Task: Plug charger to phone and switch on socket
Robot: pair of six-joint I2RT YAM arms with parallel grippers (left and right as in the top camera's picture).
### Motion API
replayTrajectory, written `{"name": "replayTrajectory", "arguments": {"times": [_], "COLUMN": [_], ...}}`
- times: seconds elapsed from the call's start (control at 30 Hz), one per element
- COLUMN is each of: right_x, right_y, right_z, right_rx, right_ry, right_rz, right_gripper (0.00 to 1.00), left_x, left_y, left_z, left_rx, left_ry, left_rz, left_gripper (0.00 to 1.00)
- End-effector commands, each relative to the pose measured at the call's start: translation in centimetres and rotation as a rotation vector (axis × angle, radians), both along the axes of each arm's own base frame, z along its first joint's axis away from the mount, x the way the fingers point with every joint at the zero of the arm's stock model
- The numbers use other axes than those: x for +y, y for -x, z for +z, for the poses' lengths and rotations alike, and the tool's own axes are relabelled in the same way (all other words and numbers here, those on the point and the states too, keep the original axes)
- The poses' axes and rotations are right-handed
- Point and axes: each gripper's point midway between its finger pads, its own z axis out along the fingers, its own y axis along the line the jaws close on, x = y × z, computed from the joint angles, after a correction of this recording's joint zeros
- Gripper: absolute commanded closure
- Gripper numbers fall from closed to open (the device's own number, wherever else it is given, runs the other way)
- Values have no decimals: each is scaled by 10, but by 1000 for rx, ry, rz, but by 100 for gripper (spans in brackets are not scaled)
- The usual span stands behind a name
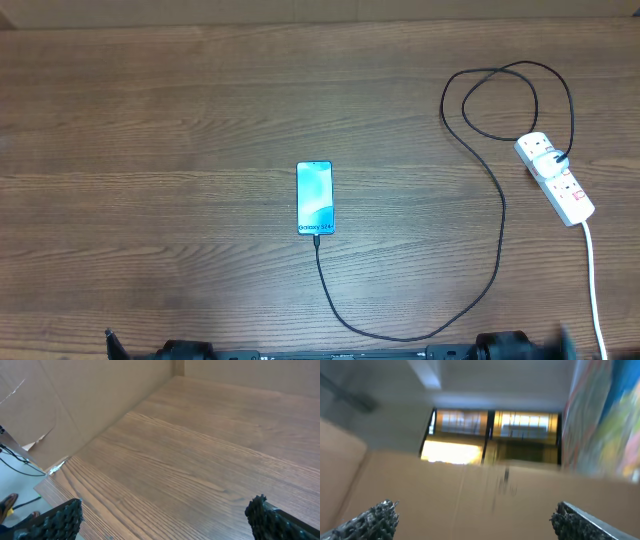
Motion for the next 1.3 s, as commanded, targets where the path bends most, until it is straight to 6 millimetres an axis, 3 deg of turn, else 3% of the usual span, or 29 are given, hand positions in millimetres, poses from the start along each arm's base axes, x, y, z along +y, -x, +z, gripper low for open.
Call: {"name": "replayTrajectory", "arguments": {"times": [0.0, 0.1, 0.2, 0.3, 0.57, 0.83, 1.07, 1.27], "right_x": [0, -10, -32, -37, -34, -34, -33, -31], "right_y": [-42, -84, -120, -140, -175, -184, -191, -191], "right_z": [-38, -81, -128, -164, -244, -281, -326, -329], "right_rx": [115, 248, 392, 471, 606, 691, 787, 803], "right_ry": [-10, -89, -306, -417, -446, -463, -470, -472], "right_rz": [-9, -41, -78, -66, -75, -86, -106, -95], "right_gripper": [0, 0, 0, 0, 0, 0, 0, 0], "left_x": [1, 1, 1, 1, 1, 1, 1, 1], "left_y": [2, 2, 2, 2, 2, 2, 2, 2], "left_z": [2, 2, 2, 2, 2, 2, 2, 2], "left_rx": [-21, -21, -21, -21, -21, -21, -21, -21], "left_ry": [6, 6, 6, 6, 6, 6, 6, 6], "left_rz": [15, 15, 15, 15, 15, 15, 15, 15], "left_gripper": [1, 0, 0, 1, 0, 0, 1, 0]}}
